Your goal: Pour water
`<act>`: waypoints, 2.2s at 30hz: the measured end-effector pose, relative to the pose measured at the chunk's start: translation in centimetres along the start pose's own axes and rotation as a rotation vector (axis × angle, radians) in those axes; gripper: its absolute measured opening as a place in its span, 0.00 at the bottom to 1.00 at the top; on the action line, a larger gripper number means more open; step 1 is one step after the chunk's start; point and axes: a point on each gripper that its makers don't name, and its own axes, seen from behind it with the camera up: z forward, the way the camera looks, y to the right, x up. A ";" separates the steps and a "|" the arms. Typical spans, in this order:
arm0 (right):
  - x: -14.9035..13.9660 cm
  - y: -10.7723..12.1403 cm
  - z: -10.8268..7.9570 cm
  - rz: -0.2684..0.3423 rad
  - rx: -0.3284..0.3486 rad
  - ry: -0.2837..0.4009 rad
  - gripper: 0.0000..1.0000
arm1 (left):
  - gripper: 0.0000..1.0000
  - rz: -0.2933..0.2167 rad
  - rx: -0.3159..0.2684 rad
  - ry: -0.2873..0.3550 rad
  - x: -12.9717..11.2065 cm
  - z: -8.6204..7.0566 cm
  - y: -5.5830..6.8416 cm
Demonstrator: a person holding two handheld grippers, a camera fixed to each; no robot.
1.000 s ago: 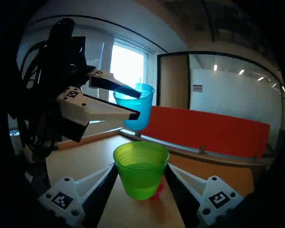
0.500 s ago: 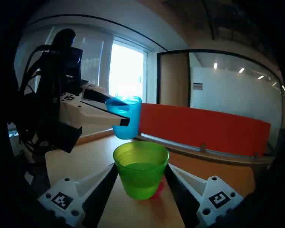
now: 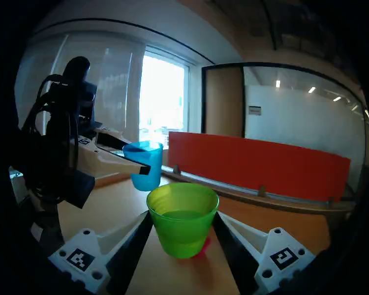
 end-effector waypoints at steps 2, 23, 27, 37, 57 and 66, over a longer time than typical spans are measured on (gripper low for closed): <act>0.0 0.1 0.1 -0.001 -0.001 -0.003 0.87 | 0.84 0.002 0.000 -0.004 -0.6 0.0 0.0; -0.3 2.3 2.0 -0.014 -0.017 -0.042 0.87 | 0.84 -0.074 0.035 -0.087 -10.8 1.8 -1.7; -0.3 3.1 2.6 -0.018 -0.029 -0.047 0.87 | 0.84 -0.067 0.040 -0.102 -12.8 2.3 -1.7; -0.1 4.7 3.6 -0.017 -0.046 -0.061 0.87 | 0.84 -0.098 0.024 -0.159 -17.6 4.2 -1.5; -0.3 7.8 6.9 -0.026 -0.059 -0.092 0.87 | 0.84 -0.076 -0.001 -0.247 -25.1 9.3 -1.7; -0.8 8.7 7.9 -0.030 -0.060 -0.108 0.87 | 0.84 -0.080 -0.007 -0.275 -27.3 11.8 -1.6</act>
